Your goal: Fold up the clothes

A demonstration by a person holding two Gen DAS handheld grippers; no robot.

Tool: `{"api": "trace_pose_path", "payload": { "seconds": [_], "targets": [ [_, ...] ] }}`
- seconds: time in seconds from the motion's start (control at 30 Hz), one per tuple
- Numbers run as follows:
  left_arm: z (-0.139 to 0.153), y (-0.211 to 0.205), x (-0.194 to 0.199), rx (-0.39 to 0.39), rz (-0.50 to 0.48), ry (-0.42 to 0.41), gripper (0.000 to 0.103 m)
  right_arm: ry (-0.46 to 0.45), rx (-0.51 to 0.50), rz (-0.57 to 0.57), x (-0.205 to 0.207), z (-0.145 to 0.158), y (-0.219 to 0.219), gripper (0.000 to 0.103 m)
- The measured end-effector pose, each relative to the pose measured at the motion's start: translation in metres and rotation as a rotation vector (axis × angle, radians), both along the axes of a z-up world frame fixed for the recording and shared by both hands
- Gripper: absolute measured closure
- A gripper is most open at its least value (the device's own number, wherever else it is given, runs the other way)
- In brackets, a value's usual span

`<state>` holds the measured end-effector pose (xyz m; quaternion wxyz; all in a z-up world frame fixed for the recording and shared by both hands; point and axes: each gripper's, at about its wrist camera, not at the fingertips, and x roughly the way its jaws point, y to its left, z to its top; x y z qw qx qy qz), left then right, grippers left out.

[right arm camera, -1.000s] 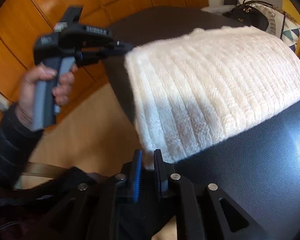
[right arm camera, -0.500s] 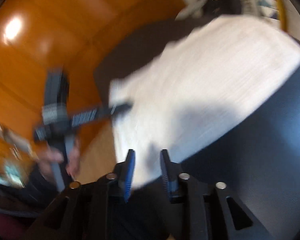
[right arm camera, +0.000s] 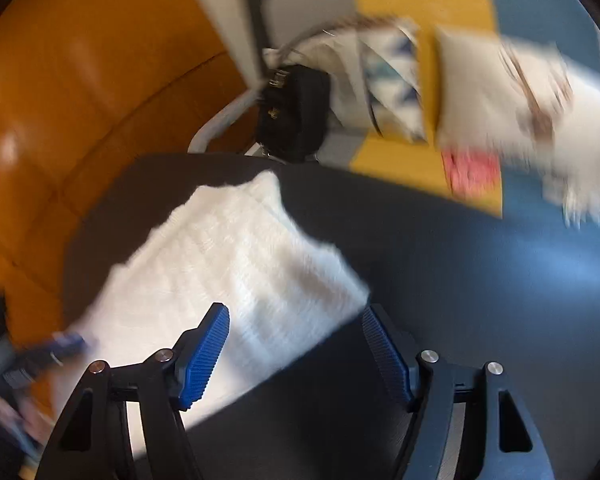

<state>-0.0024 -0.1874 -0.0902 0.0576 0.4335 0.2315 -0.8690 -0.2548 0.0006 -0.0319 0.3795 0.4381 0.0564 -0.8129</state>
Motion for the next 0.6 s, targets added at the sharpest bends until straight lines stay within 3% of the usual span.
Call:
{"api": "trace_pose_path", "payload": {
  "seconds": [0.1,0.2,0.23,0.27,0.37,0.47,0.6],
  "targets": [
    [-0.002,0.003,-0.016,-0.011,-0.023,-0.025,0.082,0.017,0.057,0.117,0.002,-0.001,-0.002,0.038],
    [-0.007,0.006,-0.03,-0.04,-0.044,-0.047,0.081,-0.045,0.117,0.195,-0.02,-0.02,-0.006,0.039],
    [-0.008,0.007,-0.033,-0.043,-0.049,-0.059,0.081,-0.045,0.168,0.199,-0.023,-0.028,-0.01,0.058],
    [-0.01,0.008,-0.037,-0.041,-0.055,-0.066,0.081,-0.042,0.224,0.199,-0.026,-0.035,-0.015,0.097],
    [-0.009,0.007,-0.047,-0.045,-0.072,-0.062,0.081,-0.021,0.285,0.27,-0.017,-0.04,-0.024,0.099],
    [-0.005,0.0,-0.061,-0.044,-0.079,-0.039,0.078,-0.018,0.268,0.298,-0.009,-0.033,-0.015,0.099],
    [-0.003,-0.009,-0.092,-0.042,-0.077,-0.018,0.076,-0.06,0.296,0.215,-0.025,-0.052,-0.007,0.098]
  ]
}}
